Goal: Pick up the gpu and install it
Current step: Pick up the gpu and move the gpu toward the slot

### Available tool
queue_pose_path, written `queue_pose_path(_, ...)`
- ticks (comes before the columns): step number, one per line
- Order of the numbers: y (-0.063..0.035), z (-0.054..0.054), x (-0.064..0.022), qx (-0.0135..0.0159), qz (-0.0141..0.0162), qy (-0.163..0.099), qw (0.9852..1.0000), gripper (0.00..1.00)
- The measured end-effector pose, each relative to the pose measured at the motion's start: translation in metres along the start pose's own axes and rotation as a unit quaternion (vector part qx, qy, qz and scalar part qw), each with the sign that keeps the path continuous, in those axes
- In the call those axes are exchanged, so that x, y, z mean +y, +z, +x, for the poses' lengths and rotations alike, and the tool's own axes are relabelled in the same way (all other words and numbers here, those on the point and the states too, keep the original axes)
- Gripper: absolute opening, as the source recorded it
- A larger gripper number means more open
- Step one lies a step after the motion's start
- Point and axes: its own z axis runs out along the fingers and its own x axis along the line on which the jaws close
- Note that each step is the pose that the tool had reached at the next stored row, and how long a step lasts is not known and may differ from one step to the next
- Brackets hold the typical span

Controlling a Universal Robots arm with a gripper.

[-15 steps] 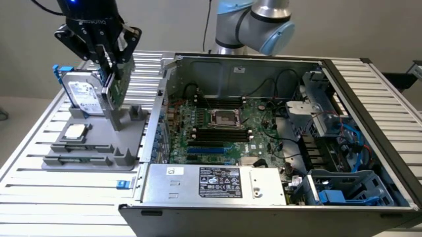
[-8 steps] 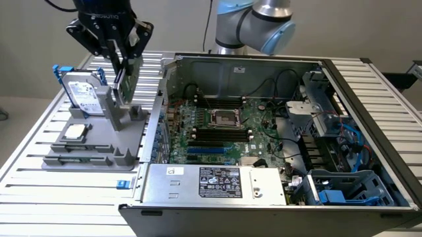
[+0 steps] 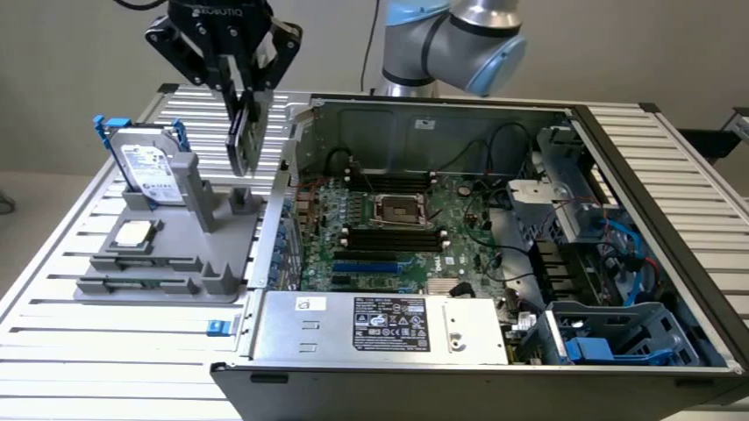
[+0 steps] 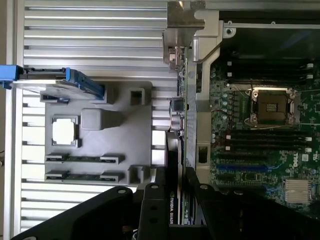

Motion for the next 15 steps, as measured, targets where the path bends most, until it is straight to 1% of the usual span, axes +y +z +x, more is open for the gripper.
queue_pose_path(4, -0.0088, -0.018, 0.0007, 0.0044, -0.0027, 0.000, 1.0000, 0.26)
queue_pose_path(7, -0.0114, -0.031, 0.0008, 0.0078, -0.0035, 0.001, 1.0000, 0.26)
queue_pose_path(9, -0.0117, -0.041, 0.0008, 0.0083, -0.0044, 0.001, 1.0000, 0.26)
queue_pose_path(15, -0.0123, -0.068, 0.0006, 0.0084, -0.0079, 0.001, 0.9999, 0.26)
